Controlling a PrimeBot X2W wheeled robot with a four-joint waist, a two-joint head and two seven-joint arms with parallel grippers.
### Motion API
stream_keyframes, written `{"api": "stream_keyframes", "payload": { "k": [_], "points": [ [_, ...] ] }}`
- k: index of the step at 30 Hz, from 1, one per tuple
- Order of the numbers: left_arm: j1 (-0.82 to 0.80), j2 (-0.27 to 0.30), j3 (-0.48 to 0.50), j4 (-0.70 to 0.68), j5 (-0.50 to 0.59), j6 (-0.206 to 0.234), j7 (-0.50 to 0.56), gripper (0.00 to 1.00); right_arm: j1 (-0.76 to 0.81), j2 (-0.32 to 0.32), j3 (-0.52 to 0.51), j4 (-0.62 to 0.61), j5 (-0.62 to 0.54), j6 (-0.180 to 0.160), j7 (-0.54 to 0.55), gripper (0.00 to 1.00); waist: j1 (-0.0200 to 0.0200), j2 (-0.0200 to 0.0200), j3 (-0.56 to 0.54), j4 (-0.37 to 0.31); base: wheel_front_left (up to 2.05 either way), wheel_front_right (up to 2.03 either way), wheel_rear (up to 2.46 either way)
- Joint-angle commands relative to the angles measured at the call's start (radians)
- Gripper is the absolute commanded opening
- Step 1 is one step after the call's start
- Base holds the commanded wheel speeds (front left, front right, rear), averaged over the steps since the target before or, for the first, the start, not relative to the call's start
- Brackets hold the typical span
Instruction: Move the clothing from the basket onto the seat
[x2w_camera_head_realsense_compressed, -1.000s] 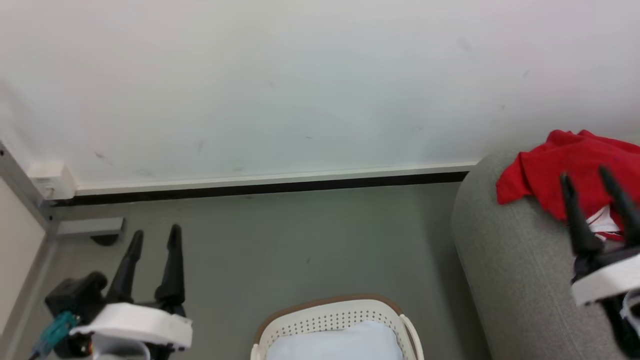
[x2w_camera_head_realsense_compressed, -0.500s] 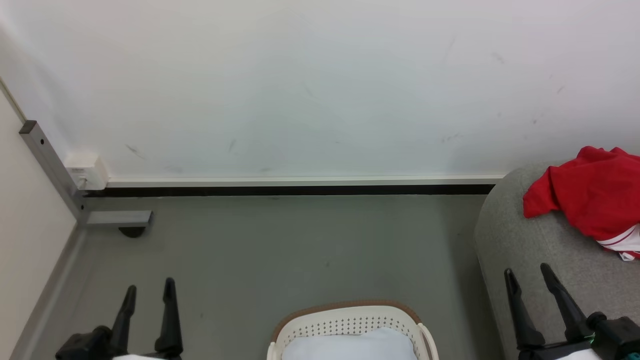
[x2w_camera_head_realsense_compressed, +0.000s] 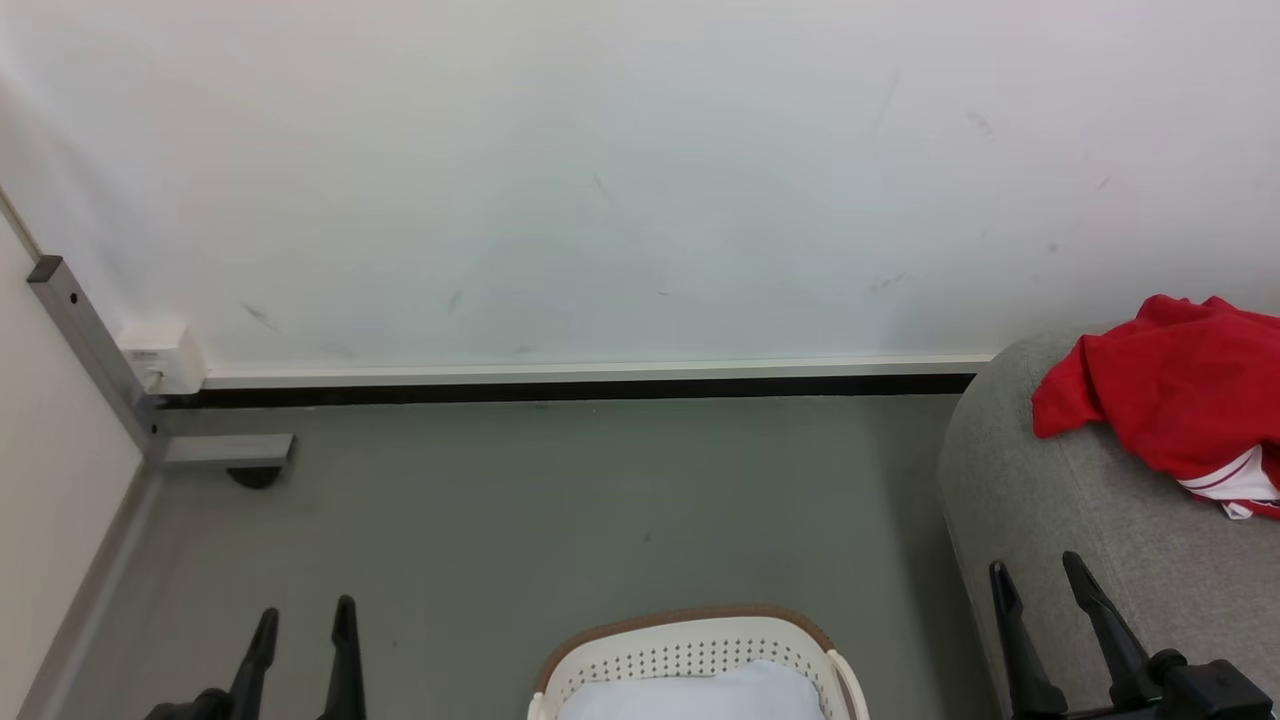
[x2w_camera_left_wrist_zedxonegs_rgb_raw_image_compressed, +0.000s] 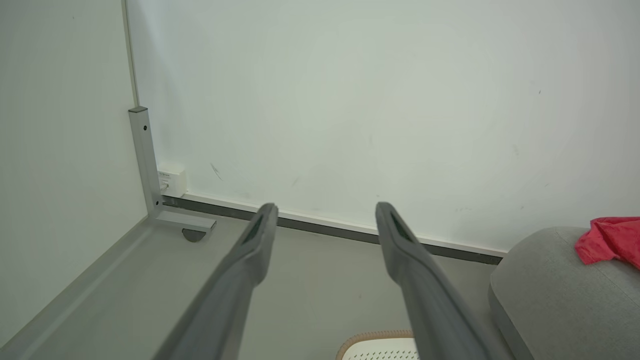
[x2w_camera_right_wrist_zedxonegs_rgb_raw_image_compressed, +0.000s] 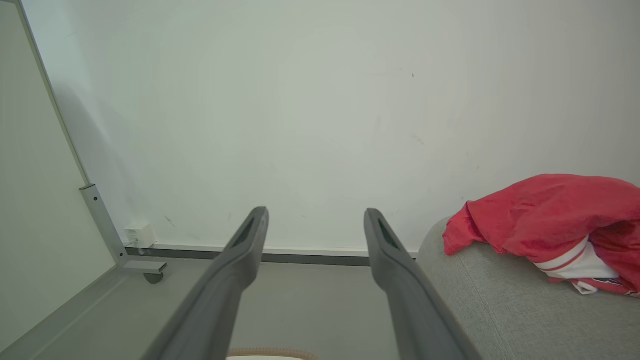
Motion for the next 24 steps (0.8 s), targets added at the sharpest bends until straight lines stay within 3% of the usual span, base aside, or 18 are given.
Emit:
{"api": "stream_keyframes", "payload": {
  "k": [1,12,13,16,24],
  "points": [
    [0.001,-0.004,0.005,0.006,0.018,-0.005,-0.001,1.00,0.007,-0.003,-0.004,0.006,-0.004,-0.002,-0.003,1.00,0.0000,0.0000,0.000,-0.001,0.00,0.00,0.00],
    [-0.007,-0.018,0.047,0.017,0.043,-0.035,-0.001,1.00,-0.004,0.002,0.004,0.021,0.010,-0.002,-0.003,1.00,0.0000,0.0000,-0.002,-0.004,0.00,0.00,0.00],
    [-0.006,-0.021,0.043,0.017,0.037,-0.034,0.000,0.00,-0.002,0.004,0.004,0.019,0.002,0.000,0.000,0.00,0.0000,0.0000,-0.003,-0.004,0.00,0.00,0.00],
    [-0.002,-0.026,0.045,0.041,0.026,-0.034,0.007,0.00,0.006,0.008,0.004,0.037,0.013,0.000,0.005,0.00,0.0000,0.0000,-0.002,-0.004,0.00,0.00,0.00],
    [-0.026,-0.025,0.055,0.049,-0.128,-0.037,0.057,0.00,-0.006,0.011,-0.021,0.037,0.159,0.000,0.045,0.00,0.0000,0.0000,0.003,0.000,0.00,0.00,0.00]
  ]
}}
